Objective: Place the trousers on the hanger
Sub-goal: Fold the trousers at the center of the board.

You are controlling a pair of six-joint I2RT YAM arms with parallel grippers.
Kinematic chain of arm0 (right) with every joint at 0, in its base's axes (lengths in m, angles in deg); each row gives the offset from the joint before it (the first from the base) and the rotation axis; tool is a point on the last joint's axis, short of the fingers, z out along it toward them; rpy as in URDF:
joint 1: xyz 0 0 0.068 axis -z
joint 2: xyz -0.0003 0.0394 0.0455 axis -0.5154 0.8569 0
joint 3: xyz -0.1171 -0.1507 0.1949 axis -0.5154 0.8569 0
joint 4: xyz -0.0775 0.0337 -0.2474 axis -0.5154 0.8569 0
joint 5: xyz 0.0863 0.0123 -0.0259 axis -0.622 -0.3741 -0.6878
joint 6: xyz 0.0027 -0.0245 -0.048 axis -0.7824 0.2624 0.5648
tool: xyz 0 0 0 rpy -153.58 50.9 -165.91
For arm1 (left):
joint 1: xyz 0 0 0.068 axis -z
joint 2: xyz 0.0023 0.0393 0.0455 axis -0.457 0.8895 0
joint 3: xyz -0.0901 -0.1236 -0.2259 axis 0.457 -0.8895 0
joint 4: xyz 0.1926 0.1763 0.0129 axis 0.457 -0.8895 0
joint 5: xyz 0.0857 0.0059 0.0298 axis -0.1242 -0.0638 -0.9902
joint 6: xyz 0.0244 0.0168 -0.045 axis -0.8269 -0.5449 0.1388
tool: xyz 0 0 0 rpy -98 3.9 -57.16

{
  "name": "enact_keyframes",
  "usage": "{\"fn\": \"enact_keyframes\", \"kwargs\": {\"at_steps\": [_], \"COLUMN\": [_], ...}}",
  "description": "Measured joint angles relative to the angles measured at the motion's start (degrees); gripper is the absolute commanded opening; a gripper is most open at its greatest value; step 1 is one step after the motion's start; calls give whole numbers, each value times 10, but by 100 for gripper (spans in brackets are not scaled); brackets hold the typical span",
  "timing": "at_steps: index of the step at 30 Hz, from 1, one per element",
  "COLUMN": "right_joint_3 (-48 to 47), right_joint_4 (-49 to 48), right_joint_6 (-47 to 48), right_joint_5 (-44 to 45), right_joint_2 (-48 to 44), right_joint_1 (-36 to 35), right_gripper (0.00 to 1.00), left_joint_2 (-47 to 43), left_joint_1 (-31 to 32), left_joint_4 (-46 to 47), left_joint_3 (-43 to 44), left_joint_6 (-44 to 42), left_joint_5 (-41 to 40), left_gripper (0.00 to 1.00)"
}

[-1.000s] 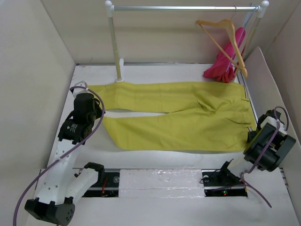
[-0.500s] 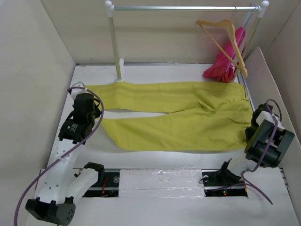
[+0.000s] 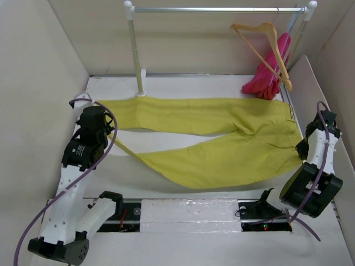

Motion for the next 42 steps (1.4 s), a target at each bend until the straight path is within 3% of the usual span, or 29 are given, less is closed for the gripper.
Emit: {"fn": "enact_keyframes", "kwargs": {"at_steps": [8, 13, 16, 20, 24, 31, 42], "right_joint_3": [-76, -80, -164, -247, -242, -219, -445], "right_joint_4": [105, 198, 242, 209, 160, 44, 5], "right_joint_6": [26, 8, 6, 14, 18, 21, 14], "right_joint_5": [-13, -29, 3, 63, 53, -32, -146], "right_joint_2": [-38, -104, -98, -78, -35, 125, 336], "right_joint_1": [-97, -140, -179, -195, -167, -108, -103], "right_gripper": [0, 0, 0, 0, 0, 0, 0], "left_joint_2": [42, 48, 62, 98, 157, 202, 360], "left_joint_1": [0, 0, 0, 0, 0, 0, -23], "left_joint_4": [-39, -49, -58, -61, -56, -40, -29], "left_joint_3": [111, 120, 116, 127, 139, 131, 167], "left_joint_6": [-2, 0, 6, 13, 19, 18, 11], "left_joint_5": [-66, -107, -126, -129, -134, -188, -254], "left_gripper": [0, 0, 0, 0, 0, 0, 0]}}
